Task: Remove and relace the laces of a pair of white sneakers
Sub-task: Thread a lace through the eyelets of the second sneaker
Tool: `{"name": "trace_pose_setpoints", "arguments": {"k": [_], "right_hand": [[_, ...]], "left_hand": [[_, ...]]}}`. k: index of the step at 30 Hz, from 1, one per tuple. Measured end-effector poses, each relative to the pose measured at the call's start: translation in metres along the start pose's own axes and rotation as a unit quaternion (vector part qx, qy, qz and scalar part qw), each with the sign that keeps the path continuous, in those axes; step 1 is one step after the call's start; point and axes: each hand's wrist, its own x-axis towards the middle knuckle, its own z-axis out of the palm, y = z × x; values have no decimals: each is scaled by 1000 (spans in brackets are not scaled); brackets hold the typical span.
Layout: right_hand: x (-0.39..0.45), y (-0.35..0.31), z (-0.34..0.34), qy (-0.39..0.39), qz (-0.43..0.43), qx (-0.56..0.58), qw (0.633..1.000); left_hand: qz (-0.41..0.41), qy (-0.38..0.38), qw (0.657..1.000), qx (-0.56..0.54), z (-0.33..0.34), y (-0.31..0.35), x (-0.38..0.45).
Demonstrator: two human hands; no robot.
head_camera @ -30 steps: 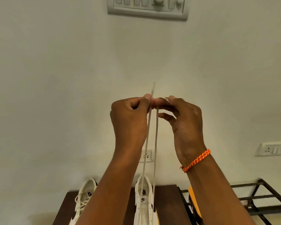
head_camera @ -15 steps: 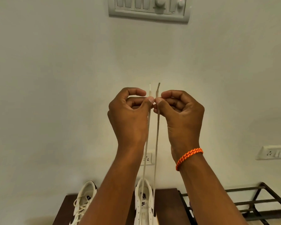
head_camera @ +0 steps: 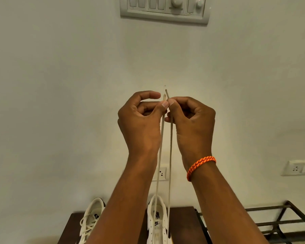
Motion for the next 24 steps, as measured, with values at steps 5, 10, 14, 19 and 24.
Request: {"name": "trace_pose_setpoints", "arguments": {"k": [5,10,14,19,24], "right_hand": [[2,0,1,9,25,24,999],[1,5,-3,-5,38,56,998],[-15,33,-24,-49,48,27,997],[-59,94,-64,-118,122,-4,985],[-123,167,-101,-144,225,-40,963]], "left_hand": [[1,-4,1000,-13,2,-6,0],[-3,-33,999,-36,-1,-15,-2],[-23,-69,997,-30,-18,-41,-21],[-72,-87,993,27,-58,-102,-61],[-197,-91,972,90,-99,-175,-117]]}}
